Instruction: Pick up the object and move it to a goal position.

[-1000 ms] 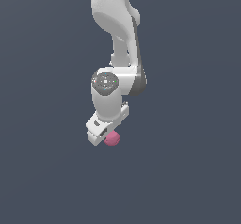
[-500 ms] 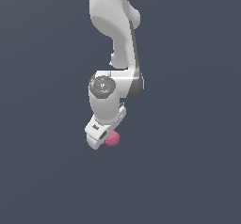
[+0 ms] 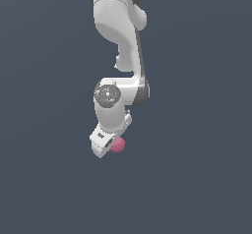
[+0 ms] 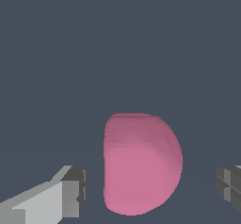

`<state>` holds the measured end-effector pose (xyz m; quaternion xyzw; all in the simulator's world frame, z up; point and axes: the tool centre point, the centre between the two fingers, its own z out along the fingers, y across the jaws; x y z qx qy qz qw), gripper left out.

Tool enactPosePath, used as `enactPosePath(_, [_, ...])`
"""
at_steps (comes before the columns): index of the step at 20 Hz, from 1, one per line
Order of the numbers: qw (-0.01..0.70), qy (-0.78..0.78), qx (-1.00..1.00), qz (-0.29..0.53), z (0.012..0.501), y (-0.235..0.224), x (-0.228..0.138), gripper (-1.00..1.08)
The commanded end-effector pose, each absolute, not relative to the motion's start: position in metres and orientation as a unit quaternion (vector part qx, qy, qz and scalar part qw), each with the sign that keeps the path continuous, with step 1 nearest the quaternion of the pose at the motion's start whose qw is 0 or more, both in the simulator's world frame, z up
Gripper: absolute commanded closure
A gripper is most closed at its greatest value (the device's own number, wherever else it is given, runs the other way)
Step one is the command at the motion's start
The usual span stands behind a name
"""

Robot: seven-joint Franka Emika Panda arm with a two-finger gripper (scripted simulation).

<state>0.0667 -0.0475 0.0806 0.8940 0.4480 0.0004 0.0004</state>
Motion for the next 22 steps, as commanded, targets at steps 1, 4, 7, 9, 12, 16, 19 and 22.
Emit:
enactPosePath(1, [0.0, 0.449, 0.894, 0.0, 0.066, -0.047, 0.066, -0.92])
enactPosePath(4, [0.0, 0.449, 0.893, 0.0, 0.053, -0.047, 0.065, -0.92])
enactPosePath(7, [0.0, 0.449, 0.893, 0.0, 0.047, -0.047, 0.066, -0.92])
enactPosePath(9, [0.0, 0.449, 0.893, 0.0, 0.048, -0.047, 0.067, -0.92])
enactPosePath(12, [0.0, 0.449, 0.893, 0.0, 0.048, -0.047, 0.067, 1.08])
enactPosePath(16, [0.0, 0.449, 0.893, 0.0, 0.048, -0.047, 0.067, 1.08])
enactPosePath(19, [0.0, 0.449, 0.893, 0.0, 0.048, -0.047, 0.067, 1.08])
enactPosePath(22, [0.0, 0.449, 0.893, 0.0, 0.048, -0.047, 0.067, 1.08])
